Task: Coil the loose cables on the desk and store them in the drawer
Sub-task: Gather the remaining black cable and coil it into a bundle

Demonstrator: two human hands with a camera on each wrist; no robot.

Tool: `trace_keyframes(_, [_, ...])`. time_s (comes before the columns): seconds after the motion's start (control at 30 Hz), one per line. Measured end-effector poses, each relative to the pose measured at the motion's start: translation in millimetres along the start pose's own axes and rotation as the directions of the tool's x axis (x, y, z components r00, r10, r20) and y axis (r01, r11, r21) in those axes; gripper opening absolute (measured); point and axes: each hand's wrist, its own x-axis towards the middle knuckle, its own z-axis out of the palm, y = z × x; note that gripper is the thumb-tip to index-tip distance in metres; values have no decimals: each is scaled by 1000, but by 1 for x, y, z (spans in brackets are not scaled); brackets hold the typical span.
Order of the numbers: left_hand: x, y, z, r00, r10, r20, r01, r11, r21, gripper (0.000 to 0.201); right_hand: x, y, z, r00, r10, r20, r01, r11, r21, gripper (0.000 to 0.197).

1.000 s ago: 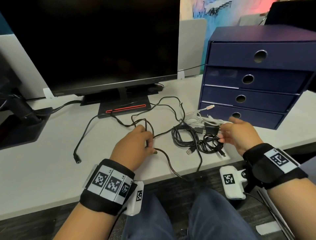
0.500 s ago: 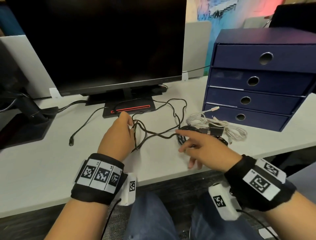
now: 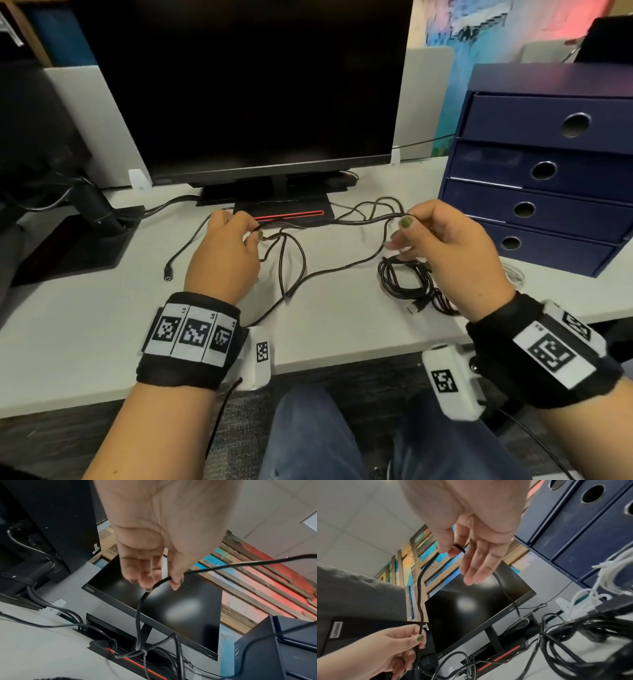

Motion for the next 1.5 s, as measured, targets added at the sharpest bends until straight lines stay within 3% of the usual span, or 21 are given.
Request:
trace_keyframes(0.2, [7, -22, -11, 993, -44, -107, 27, 987, -161, 12, -2, 4, 10, 993, -45, 109, 51, 997, -60, 8])
trace_keyframes(0.3, [5, -35, -16, 992, -127, -1, 124, 975, -181, 17, -2, 9, 19, 986, 5, 169, 25, 984, -178, 9])
trace_keyframes(0.4, [1, -45, -18, 969, -161, 188, 163, 987, 2, 7, -2, 14, 27, 990, 39, 139, 6, 952, -305, 5])
trace_keyframes(0.53, [-11, -49, -20, 851, -213, 479, 166, 976, 140, 10, 1, 17, 32, 995, 96, -4, -94, 971, -220, 13])
trace_keyframes(0.67, [-24, -48, -15, 730, -204, 652, 128, 978, 163, 23, 6, 15, 33, 985, 118, -129, -142, 970, -197, 22])
trace_keyframes(0.83, [-34, -36, -11, 670, -89, 737, -44, 986, 159, 11, 10, 14, 44, 976, 187, -115, -201, 972, -125, 24])
trace_keyframes(0.93, [-38, -24, -20, 687, 28, 726, -113, 991, 68, 5, 10, 12, 54, 975, 220, -29, -222, 972, -77, 19])
trace_keyframes(1.03, [-40, -8, -35, 701, 153, 696, -85, 988, -132, 10, 7, 13, 62, 973, 212, 91, -200, 972, -127, 23])
trace_keyframes(1.17, [-42, 6, -51, 800, 274, 534, -121, 945, -304, 16, -3, 16, 71, 924, 248, 292, -158, 941, -298, 40])
trace_keyframes(1.23, [-42, 10, -55, 844, 277, 459, -113, 929, -353, 18, -9, 13, 73, 899, 240, 366, -134, 947, -292, 50])
trace_keyframes(1.4, [-41, 15, -53, 915, 245, 319, -120, 924, -363, 19, -15, 4, 69, 894, 189, 407, -49, 943, -330, 62])
trace_keyframes(1.5, [-41, 20, -56, 938, 248, 240, -137, 905, -402, 18, -13, 7, 66, 930, 146, 338, -29, 944, -328, 60])
